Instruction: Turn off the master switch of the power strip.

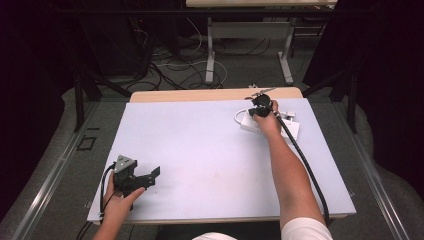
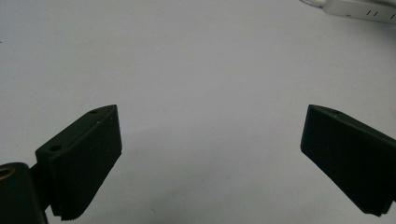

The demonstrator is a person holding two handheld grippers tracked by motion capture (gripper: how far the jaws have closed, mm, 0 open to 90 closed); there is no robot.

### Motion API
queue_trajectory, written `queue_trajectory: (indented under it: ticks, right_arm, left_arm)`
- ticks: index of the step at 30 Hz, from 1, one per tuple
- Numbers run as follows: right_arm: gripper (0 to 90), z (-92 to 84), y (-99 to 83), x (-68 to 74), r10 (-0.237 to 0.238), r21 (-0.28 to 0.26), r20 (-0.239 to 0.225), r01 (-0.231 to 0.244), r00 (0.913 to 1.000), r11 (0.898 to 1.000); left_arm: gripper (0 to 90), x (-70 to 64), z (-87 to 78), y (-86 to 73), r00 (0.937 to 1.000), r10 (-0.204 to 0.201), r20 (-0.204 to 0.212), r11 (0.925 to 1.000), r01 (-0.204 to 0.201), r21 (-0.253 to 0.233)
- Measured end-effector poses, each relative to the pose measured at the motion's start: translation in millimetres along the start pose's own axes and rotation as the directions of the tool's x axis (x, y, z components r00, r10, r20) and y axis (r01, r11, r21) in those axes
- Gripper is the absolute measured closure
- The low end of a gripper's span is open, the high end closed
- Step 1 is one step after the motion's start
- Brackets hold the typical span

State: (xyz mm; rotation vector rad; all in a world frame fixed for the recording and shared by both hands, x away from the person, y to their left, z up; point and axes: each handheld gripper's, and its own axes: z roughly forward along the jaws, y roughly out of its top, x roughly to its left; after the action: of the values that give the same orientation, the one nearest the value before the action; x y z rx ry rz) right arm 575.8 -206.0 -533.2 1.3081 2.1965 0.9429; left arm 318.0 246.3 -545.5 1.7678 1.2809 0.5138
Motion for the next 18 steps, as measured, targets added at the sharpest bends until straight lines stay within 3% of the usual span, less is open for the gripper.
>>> queue_trajectory:
  ticks: [5,11,16,18]
  right_arm:
    - [90.0,0.6,-0.4,3.9,-0.003,0.007,0.033,0.002,0.9995,1.0]
    - [90.0,0.5,-1.3,1.6,0.031,0.002,0.008,-0.031,0.9995,1.0]
    - [90.0,-1.0,0.8,0.5,0.02,-0.013,0.003,-0.02,0.9998,1.0]
    - [87.9,-2.4,2.0,0.4,0.015,0.007,-0.005,-0.015,0.9999,1.0]
  left_arm:
    - [5.5,-0.7,0.2,-0.2,1.0,0.007,-0.001,1.0,-0.007,0.001]
    - [5.5,-0.2,-0.5,-0.9,1.0,0.009,-0.005,1.0,-0.009,0.003]
    - [5.7,-0.3,-0.1,-1.7,1.0,0.006,-0.005,0.9999,-0.006,0.008]
    - [5.7,-1.1,-0.3,-1.6,0.9999,0.011,-0.007,0.9999,-0.011,0.006]
